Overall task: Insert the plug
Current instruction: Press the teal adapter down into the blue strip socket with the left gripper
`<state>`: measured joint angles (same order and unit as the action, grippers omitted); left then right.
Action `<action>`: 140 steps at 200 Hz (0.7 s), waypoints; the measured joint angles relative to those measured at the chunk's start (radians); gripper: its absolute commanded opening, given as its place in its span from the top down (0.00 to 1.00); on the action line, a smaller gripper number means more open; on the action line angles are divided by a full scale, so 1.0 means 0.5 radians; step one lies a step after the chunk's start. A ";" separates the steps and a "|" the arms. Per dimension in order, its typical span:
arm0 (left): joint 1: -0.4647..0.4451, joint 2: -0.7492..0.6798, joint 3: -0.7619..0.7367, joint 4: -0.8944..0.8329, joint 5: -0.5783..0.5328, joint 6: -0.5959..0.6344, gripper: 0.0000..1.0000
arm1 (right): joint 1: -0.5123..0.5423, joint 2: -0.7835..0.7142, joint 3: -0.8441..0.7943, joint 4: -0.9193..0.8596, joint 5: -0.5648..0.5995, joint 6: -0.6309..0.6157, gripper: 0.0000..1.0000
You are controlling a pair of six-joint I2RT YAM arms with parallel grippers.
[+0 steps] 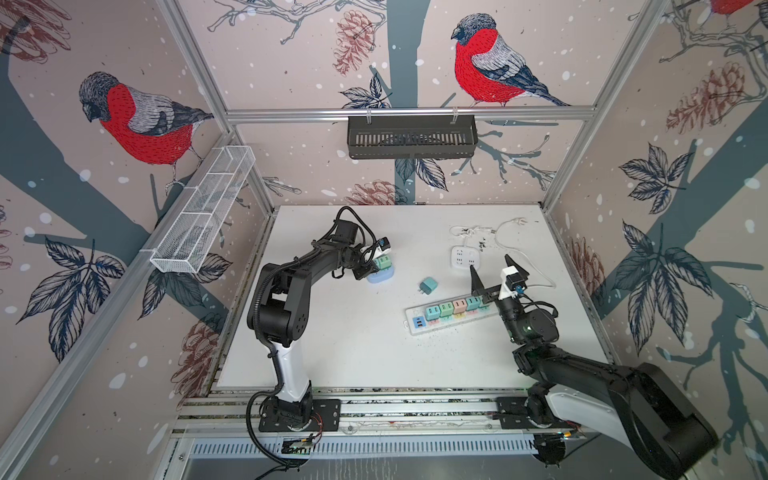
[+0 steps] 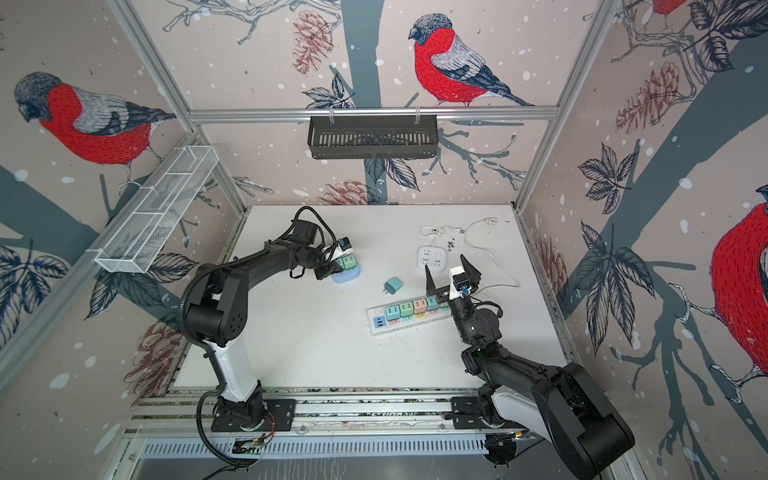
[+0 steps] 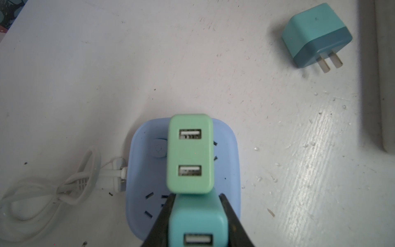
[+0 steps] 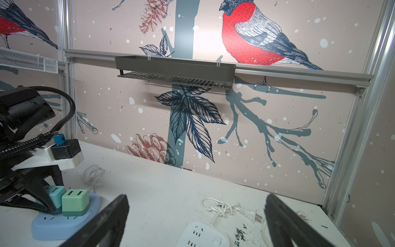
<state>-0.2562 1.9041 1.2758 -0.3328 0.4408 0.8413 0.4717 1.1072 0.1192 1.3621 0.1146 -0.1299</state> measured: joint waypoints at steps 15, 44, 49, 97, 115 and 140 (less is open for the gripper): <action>0.000 0.001 0.000 0.000 0.000 -0.008 1.00 | -0.002 0.000 0.000 0.000 0.000 0.000 0.00; 0.000 0.020 0.024 -0.026 0.004 -0.009 1.00 | -0.002 0.000 -0.001 0.000 -0.005 0.002 0.00; 0.000 0.025 0.033 -0.035 0.006 -0.009 1.00 | -0.002 0.000 -0.002 0.000 -0.005 0.004 0.00; 0.005 0.106 0.098 -0.136 0.003 -0.002 1.00 | -0.006 0.000 -0.002 -0.001 -0.005 0.005 0.00; 0.010 0.150 0.157 -0.192 0.040 0.002 1.00 | -0.007 0.000 -0.002 -0.001 -0.006 0.006 0.00; 0.011 0.164 0.183 -0.221 0.056 0.002 1.00 | -0.007 -0.002 -0.004 -0.001 -0.006 0.006 0.00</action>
<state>-0.2508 1.9862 1.3674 -0.4435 0.4690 0.8421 0.4683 1.1065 0.1173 1.3617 0.1116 -0.1268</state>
